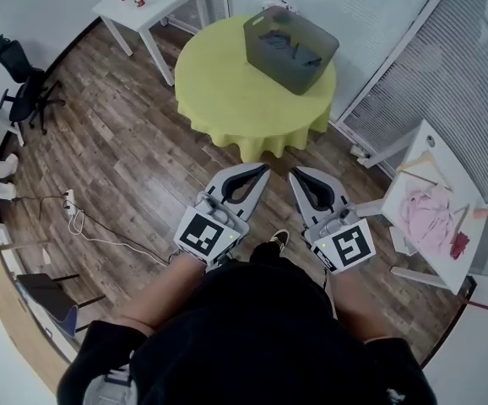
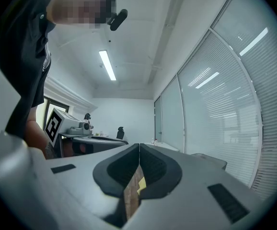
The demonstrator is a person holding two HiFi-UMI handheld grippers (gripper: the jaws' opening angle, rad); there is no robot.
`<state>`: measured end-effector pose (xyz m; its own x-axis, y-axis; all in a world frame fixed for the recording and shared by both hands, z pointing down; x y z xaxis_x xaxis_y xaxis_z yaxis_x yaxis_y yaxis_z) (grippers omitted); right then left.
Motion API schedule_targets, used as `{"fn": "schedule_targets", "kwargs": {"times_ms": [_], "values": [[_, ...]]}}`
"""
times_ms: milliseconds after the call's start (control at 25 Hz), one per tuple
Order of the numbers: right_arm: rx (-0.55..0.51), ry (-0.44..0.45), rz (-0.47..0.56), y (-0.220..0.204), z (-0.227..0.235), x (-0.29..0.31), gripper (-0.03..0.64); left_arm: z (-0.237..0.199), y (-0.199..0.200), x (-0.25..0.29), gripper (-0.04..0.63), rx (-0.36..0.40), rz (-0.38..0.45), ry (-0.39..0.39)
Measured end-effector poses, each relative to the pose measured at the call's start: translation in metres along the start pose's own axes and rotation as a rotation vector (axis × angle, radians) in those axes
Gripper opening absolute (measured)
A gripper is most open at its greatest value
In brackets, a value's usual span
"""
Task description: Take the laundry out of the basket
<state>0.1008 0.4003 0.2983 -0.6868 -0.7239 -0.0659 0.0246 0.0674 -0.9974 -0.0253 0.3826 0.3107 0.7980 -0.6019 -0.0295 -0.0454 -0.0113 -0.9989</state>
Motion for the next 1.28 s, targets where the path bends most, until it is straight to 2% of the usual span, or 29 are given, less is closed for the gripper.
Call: {"fn": "schedule_targets", "kwargs": {"times_ms": [240, 760, 1040, 1280], "values": [[0.007, 0.021, 0.003, -0.004, 0.055, -0.002, 0.023, -0.004, -0.006, 0.054, 0.002, -0.036, 0.016, 0.012], [0.029, 0.056, -0.007, -0.013, 0.117, 0.01, 0.023, -0.012, -0.009, 0.114, 0.003, 0.019, 0.009, 0.056], [0.02, 0.046, -0.025, -0.022, 0.143, 0.049, 0.023, -0.056, -0.014, 0.141, 0.003, 0.016, 0.028, 0.044], [0.005, 0.018, -0.047, -0.026, 0.175, 0.101, 0.023, -0.115, -0.017, 0.171, 0.003, 0.004, 0.025, 0.014]]}}
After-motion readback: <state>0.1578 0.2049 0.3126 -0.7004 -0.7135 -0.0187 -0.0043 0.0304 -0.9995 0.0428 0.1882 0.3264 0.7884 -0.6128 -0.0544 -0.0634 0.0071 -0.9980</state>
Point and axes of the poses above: the fingertips, and each gripper's own axes: x forward along the fingers, z to its right, y out of its top, the point moved 6 cm from there along -x, backward along the fingers, and after that the axes turned 4 degrees about z, right-handed, at the moved point
